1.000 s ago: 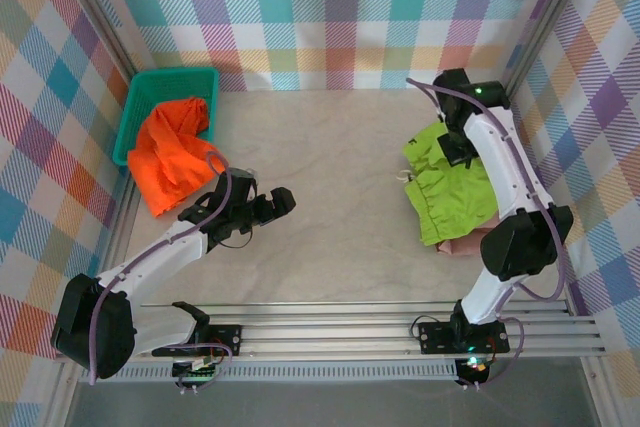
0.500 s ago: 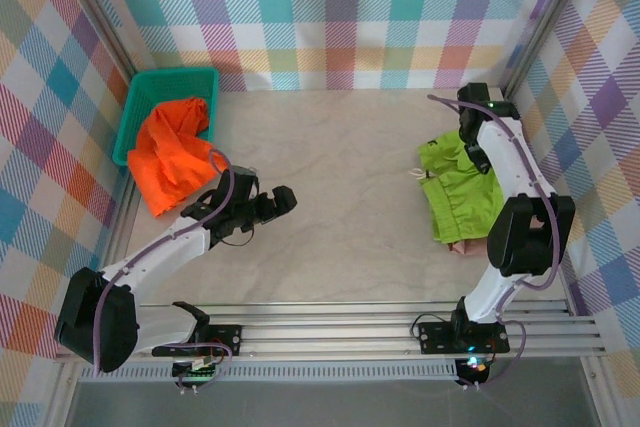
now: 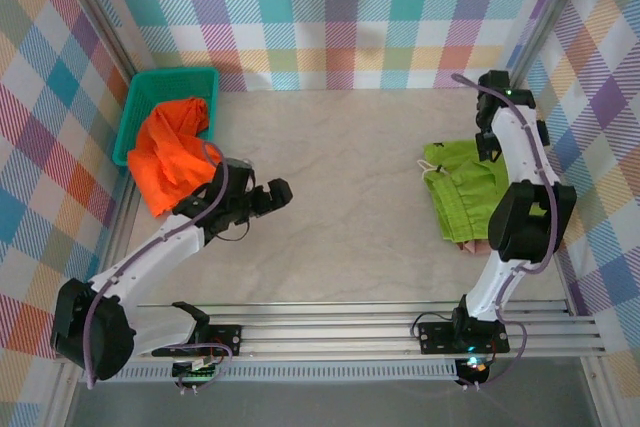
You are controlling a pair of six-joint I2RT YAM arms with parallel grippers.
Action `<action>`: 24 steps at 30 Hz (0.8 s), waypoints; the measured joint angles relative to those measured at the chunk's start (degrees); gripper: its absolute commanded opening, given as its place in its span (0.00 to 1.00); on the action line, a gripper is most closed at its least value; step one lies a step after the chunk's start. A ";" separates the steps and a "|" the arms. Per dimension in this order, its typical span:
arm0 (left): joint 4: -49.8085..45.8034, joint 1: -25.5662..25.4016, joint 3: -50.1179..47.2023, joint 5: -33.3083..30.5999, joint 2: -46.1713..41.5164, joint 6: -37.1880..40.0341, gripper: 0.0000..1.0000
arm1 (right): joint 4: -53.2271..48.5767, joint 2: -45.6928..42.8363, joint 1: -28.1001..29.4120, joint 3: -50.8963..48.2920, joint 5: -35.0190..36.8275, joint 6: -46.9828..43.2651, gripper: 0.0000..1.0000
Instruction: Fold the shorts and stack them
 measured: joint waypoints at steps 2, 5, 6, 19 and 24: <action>-2.62 0.79 2.60 -2.75 -1.01 0.55 1.00 | -0.15 -3.67 0.37 -1.11 -8.66 2.71 1.00; -6.67 3.72 7.50 -6.51 -1.77 1.99 1.00 | 4.22 -13.75 1.75 -9.66 -23.12 6.45 1.00; -8.15 5.53 9.53 -7.72 -1.81 2.73 1.00 | 6.56 -18.14 2.10 -13.92 -27.89 7.87 1.00; -22.75 26.51 39.39 -23.67 16.57 11.93 1.00 | 28.65 -42.84 2.97 -45.51 -58.49 18.60 0.99; -25.88 29.79 49.92 -26.73 31.17 14.10 0.99 | 30.99 -43.17 2.97 -47.23 -62.49 20.11 0.99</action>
